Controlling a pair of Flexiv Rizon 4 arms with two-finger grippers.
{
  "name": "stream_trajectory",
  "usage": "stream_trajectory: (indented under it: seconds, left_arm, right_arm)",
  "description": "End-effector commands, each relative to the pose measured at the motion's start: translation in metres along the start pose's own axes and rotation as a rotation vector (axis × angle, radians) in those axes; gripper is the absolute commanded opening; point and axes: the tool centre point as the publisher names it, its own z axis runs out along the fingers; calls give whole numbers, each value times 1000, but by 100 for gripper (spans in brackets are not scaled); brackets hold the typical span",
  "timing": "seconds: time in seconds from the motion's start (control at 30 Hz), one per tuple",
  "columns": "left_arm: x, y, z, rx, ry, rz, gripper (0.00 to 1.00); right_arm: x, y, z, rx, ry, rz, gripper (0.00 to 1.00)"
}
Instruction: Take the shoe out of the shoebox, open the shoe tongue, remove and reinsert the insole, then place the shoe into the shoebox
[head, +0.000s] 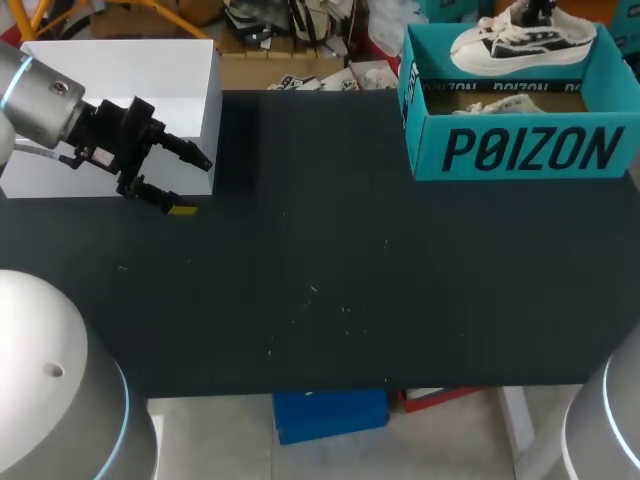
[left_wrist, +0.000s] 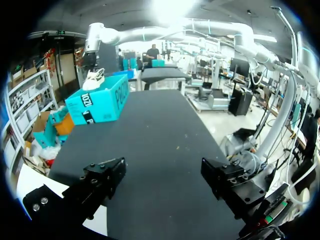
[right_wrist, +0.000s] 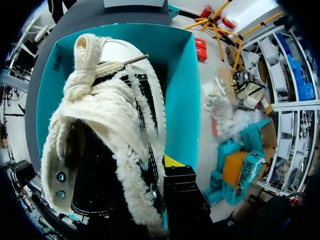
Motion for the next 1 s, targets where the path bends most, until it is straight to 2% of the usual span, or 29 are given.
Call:
stream_trajectory:
  seconds: [0.03,0.23,0.6,1.0]
  left_arm:
    - [0,0,0,-3,3,-1,100]
    - [0,0,0,-3,3,-1,100]
    - [0,0,0,-3,3,-1,100]
    - [0,0,0,-3,3,-1,100]
  right_arm:
    - [-22,0,20,-10,57,4,0]
    - [-21,3,33,-12,77,13,0]
    - [-4,14,50,24,72,41,0]
    - [5,20,73,28,75,42,0]
